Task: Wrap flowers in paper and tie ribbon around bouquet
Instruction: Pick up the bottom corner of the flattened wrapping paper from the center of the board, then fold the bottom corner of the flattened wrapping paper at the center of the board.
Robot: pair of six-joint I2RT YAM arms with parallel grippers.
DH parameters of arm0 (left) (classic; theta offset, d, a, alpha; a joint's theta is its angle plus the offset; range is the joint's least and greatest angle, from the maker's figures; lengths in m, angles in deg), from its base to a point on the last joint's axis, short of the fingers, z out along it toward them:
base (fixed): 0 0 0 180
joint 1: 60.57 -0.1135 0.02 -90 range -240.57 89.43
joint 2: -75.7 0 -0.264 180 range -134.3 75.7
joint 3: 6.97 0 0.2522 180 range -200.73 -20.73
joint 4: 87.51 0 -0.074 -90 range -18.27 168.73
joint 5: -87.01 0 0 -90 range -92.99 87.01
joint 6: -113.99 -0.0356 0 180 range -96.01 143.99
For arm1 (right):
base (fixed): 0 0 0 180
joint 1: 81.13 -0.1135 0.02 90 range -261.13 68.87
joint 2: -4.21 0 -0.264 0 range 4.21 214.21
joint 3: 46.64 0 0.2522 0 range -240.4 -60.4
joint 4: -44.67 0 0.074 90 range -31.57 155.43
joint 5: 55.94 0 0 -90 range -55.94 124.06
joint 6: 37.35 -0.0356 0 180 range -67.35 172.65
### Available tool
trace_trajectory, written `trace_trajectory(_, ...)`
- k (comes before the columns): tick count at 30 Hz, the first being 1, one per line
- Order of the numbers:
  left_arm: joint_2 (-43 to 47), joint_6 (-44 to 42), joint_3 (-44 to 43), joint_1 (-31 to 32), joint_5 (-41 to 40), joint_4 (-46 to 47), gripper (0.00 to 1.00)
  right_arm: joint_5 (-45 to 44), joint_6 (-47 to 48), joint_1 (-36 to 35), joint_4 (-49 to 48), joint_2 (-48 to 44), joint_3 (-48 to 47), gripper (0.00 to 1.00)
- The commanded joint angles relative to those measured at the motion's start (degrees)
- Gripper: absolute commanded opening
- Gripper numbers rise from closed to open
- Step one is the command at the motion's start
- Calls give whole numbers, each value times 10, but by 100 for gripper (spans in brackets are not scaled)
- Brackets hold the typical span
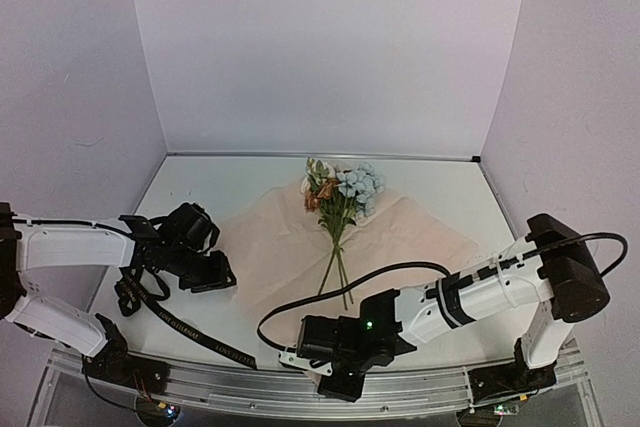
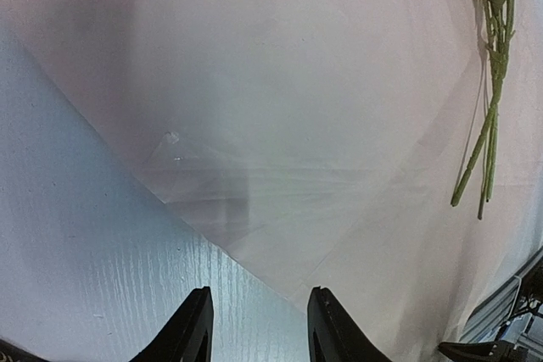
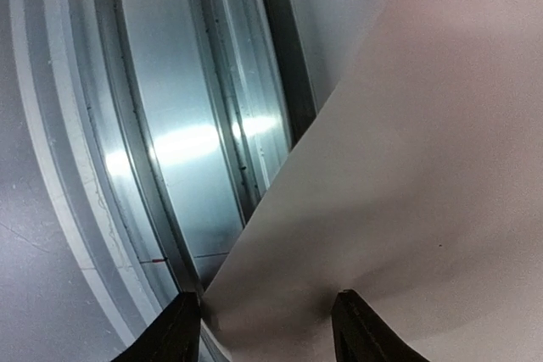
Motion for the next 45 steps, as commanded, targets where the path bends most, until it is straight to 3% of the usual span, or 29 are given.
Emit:
trace_trajectory(1, -6, -10, -17, 1, -13, -9, 40, -9, -3, -3, -5, -2, -7, 41)
trace_trajectory(10, -4, -6, -16, 0, -21, -10, 40, 3, 5, -3, 17, -16, -29, 4)
trace_trajectory(12, 2, -4, -16, 1, -30, -16, 40, 5, 7, -3, 35, -23, -47, 0)
trace_trajectory(19, 54, 14, -10, 0, -90, -47, 39, 42, -1, -3, 117, -20, -157, 0)
trace_trajectory(24, 93, 12, -22, 0, -118, -75, 40, 14, 38, 15, 186, -13, -218, 0)
trace_trajectory(30, 123, -62, -37, 1, -104, -55, 39, -9, 128, 74, 291, -3, -304, 0)
trace_trajectory(35, 95, -117, -51, 1, -63, -16, 39, -10, 193, 139, 311, 27, -349, 0)
trace_trajectory(45, -12, -177, -74, 1, -1, 67, 39, -40, 318, 229, 283, 194, -493, 0)
